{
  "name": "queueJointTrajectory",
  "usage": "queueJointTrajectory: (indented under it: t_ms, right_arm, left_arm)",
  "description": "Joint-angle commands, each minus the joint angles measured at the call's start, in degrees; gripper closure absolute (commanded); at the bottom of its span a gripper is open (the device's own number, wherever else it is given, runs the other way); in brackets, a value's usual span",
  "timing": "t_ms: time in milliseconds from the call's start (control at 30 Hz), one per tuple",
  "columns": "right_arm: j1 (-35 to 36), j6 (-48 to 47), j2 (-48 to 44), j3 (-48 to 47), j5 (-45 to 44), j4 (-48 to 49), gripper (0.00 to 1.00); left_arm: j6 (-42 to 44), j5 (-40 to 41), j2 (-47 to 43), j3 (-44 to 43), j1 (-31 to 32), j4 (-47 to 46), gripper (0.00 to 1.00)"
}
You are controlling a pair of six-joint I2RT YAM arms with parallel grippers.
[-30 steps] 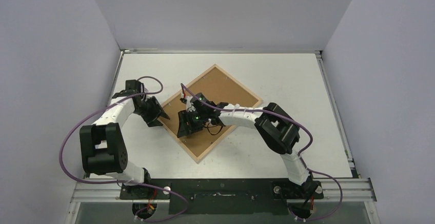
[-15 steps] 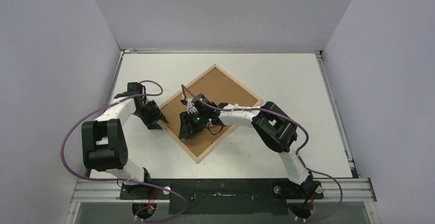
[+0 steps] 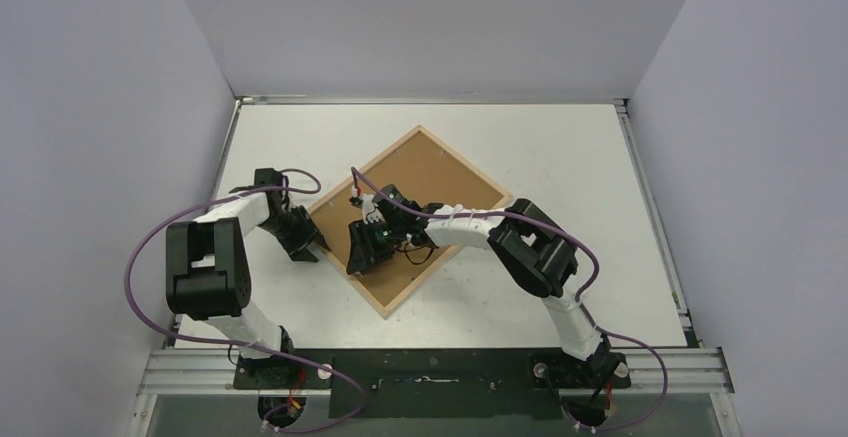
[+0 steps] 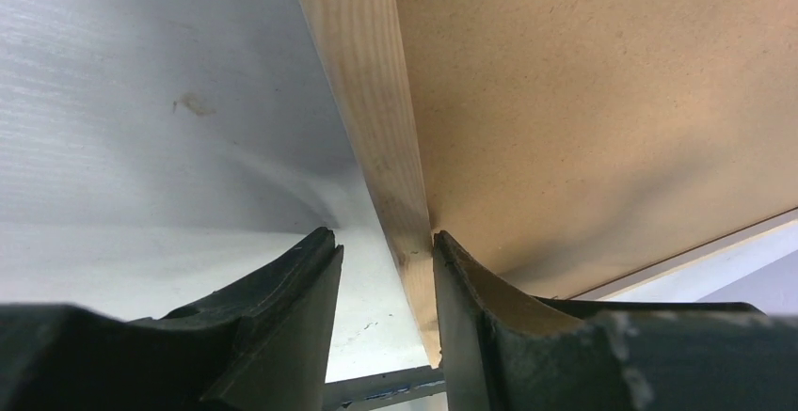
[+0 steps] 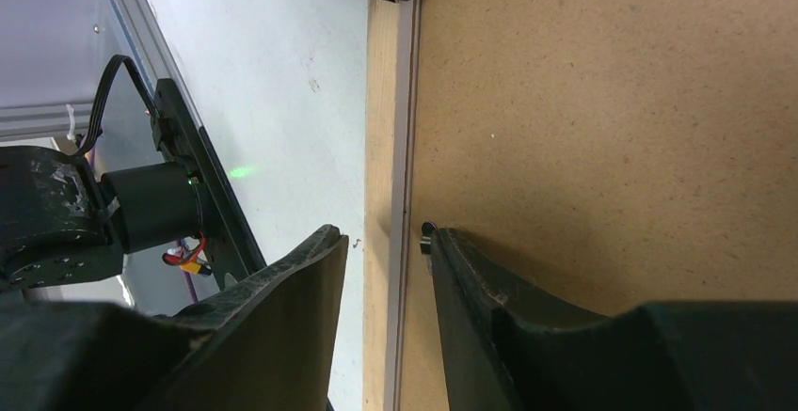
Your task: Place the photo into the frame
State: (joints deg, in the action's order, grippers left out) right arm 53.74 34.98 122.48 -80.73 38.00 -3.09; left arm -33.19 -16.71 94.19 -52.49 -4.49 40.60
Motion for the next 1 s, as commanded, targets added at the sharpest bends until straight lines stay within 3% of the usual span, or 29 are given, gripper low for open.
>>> queueJointTrajectory:
  t_ms: [0, 967]
  right_arm:
    - [1.1, -2.4, 1.3, 1.2, 0.5, -0.5, 0.6]
    - [3.9, -11.2, 4.3, -0.8, 2.9, -9.4, 0.61]
  left_arm:
    - [0.8, 1.1, 0.6, 0.4, -0.1, -1.4, 0.62]
    - [1.1, -0.7, 2.0, 1.5, -0.1, -3.3, 0.66]
